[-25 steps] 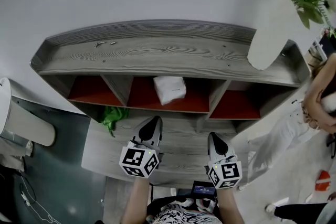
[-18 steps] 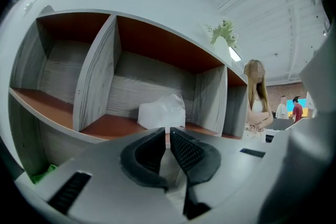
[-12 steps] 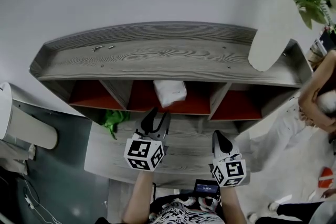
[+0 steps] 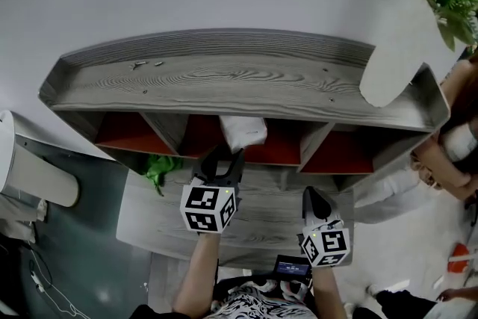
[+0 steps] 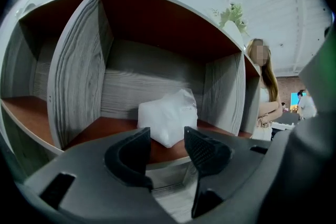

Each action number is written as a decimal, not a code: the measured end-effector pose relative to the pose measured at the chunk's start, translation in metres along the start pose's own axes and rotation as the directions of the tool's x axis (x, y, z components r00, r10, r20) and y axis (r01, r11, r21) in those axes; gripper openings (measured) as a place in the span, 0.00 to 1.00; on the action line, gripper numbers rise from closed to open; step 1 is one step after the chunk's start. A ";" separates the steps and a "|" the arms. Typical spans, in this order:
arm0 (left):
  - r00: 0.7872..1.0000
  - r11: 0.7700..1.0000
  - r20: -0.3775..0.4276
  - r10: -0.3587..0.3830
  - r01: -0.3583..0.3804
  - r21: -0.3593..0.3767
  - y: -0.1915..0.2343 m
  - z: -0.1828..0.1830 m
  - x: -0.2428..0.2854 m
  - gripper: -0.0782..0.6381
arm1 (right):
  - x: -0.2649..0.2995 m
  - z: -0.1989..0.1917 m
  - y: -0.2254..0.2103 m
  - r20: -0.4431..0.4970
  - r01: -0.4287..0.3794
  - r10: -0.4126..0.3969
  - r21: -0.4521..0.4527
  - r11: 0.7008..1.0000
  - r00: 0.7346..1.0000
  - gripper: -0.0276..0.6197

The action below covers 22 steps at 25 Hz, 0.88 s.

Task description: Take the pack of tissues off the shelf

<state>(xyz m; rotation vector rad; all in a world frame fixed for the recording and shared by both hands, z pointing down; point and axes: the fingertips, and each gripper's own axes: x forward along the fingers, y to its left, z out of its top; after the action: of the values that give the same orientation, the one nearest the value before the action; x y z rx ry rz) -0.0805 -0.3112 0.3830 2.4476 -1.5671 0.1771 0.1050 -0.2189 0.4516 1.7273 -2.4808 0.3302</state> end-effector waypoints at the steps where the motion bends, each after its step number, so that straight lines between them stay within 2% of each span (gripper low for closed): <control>1: 1.000 1.000 -0.006 -0.003 0.003 -0.008 0.001 0.000 0.002 0.37 | 0.000 -0.001 -0.001 -0.002 0.002 -0.002 0.004 1.000 1.000 0.05; 4: 1.000 1.000 -0.017 -0.008 0.007 -0.008 0.002 0.001 0.006 0.37 | 0.002 -0.001 -0.002 -0.005 0.004 -0.004 0.007 1.000 1.000 0.05; 10: 0.999 0.999 -0.022 0.033 -0.032 0.032 0.005 0.002 0.008 0.36 | 0.004 -0.005 -0.007 -0.013 0.004 -0.004 0.013 1.000 1.000 0.05; 12: 0.999 0.998 -0.020 0.038 -0.038 0.044 0.006 0.003 0.008 0.23 | 0.005 -0.005 -0.007 -0.015 0.000 0.000 0.015 1.000 1.000 0.05; 13: 0.999 0.998 -0.019 0.039 -0.038 0.051 0.006 0.004 0.008 0.20 | 0.005 -0.006 -0.006 -0.016 -0.002 0.002 0.015 1.000 1.000 0.05; 22: 1.000 0.998 -0.012 0.029 -0.028 0.063 0.008 0.007 0.008 0.15 | 0.005 -0.007 -0.010 -0.015 0.000 0.001 0.015 1.000 1.000 0.05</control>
<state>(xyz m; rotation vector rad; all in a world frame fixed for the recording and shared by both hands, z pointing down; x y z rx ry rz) -0.0848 -0.3236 0.3786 2.4669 -1.6153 0.2501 0.1125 -0.2248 0.4604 1.7236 -2.4749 0.3619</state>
